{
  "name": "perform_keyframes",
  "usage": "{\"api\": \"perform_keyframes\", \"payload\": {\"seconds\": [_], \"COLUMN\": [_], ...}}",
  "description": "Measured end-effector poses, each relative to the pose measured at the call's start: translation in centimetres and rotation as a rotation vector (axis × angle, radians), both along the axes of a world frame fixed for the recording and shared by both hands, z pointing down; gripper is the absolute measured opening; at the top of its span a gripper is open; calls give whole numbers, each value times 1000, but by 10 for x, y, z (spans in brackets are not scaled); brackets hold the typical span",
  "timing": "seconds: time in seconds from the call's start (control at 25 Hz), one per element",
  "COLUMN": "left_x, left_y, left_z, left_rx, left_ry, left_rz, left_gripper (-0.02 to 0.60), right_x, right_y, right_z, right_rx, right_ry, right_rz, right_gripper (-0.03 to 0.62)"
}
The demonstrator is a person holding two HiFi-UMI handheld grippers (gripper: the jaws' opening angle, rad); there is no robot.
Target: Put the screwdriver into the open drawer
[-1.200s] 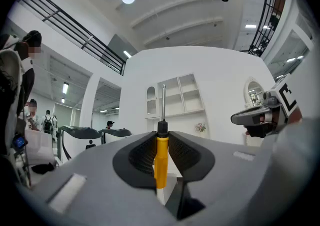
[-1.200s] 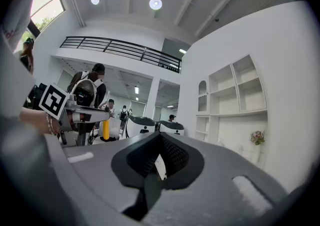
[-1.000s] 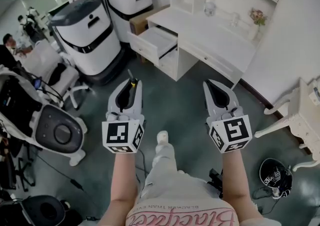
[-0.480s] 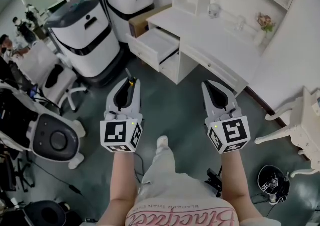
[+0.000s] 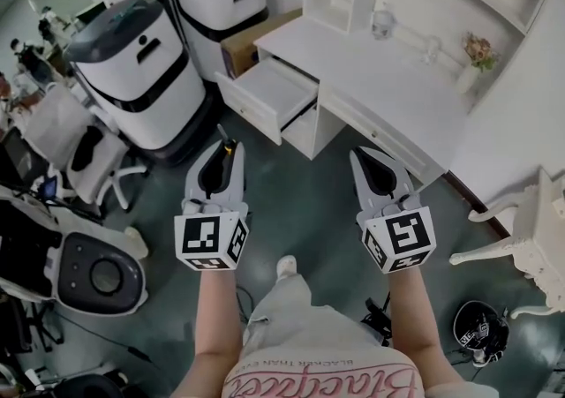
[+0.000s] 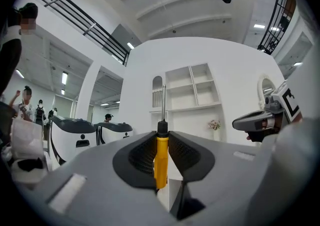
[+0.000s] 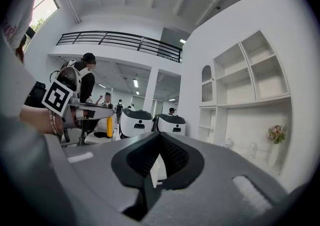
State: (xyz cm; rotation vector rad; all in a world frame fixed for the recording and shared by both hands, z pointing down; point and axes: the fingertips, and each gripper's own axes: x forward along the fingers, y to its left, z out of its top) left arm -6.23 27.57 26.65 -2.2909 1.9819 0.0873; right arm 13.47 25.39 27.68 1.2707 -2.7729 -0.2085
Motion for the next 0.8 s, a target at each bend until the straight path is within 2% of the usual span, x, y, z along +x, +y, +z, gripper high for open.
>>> {"api": "perform_keyframes", "payload": {"seconds": [0.48, 0.8], "left_x": [-49, -74], "left_y": [-108, -146], "left_z": [-3, -1], "left_rx": [-13, -17], "left_ry": [1, 6], "left_rz": [38, 47], "left_gripper": [92, 92], "right_x": [-51, -75], "right_y": [-104, -141], "right_z": [0, 4], "right_rx": [-31, -45], "right_ry": [-5, -4], "right_rz": [24, 35], "right_gripper": [2, 2]}}
